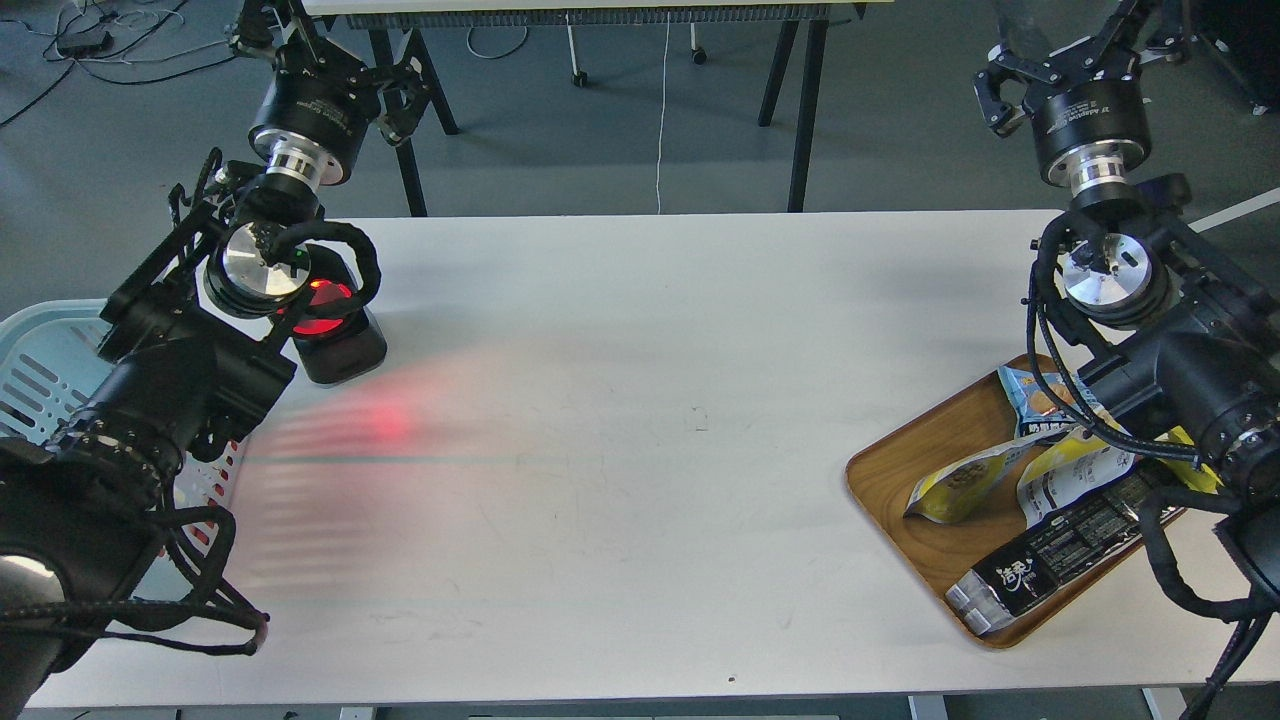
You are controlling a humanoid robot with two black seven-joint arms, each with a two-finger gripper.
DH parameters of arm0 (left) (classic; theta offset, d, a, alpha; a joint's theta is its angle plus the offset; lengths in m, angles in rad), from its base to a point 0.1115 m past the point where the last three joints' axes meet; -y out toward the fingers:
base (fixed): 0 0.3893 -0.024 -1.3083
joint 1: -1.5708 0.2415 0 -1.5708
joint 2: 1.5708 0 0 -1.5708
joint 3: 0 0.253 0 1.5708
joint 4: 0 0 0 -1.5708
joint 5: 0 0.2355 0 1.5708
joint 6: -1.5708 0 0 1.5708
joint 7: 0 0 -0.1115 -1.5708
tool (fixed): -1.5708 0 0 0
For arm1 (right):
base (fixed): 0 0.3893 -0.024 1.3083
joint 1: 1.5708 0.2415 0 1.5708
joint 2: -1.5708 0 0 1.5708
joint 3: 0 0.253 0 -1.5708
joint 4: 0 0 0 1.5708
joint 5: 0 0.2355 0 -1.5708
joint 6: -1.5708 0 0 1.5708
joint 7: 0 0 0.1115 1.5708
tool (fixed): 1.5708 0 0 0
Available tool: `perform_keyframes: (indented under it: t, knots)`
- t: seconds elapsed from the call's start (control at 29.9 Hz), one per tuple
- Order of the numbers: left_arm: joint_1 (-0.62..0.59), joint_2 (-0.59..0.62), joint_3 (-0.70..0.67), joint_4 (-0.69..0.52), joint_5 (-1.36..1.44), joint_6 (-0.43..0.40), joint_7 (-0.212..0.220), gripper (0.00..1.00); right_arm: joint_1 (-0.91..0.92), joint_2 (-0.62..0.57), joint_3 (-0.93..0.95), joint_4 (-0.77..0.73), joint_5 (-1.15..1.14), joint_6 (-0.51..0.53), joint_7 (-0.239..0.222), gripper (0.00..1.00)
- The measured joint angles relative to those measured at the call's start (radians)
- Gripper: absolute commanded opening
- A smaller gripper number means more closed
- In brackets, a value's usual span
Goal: Scan snack and place in basket
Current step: 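Raise the right gripper off its rest pose toward the wooden tray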
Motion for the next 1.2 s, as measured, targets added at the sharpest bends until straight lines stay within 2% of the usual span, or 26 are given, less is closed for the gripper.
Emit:
perform_keyframes:
  t: [0.4, 0.73, 0.97, 1.2]
  knots:
    - [-0.002, 0.006, 0.001, 0.005, -0.001, 0.021, 0.003, 1.00, 0.012, -0.050, -0.045, 0.125, -0.012, 0.054, 0.008, 0.99]
    - [-0.028, 0.017, 0.020, 0.000, 0.007, 0.043, -0.002, 1.00, 0.256, -0.225, -0.428, 0.261, -0.023, 0.058, 0.013, 0.99]
    - [-0.029, 0.022, 0.022, -0.006, 0.008, 0.036, -0.004, 1.00, 0.527, -0.351, -0.791, 0.541, -0.188, 0.058, 0.014, 0.99]
    - [-0.028, 0.025, 0.021, -0.006, 0.008, 0.032, -0.004, 1.00, 0.792, -0.406, -1.121, 0.883, -0.667, 0.043, 0.013, 0.99]
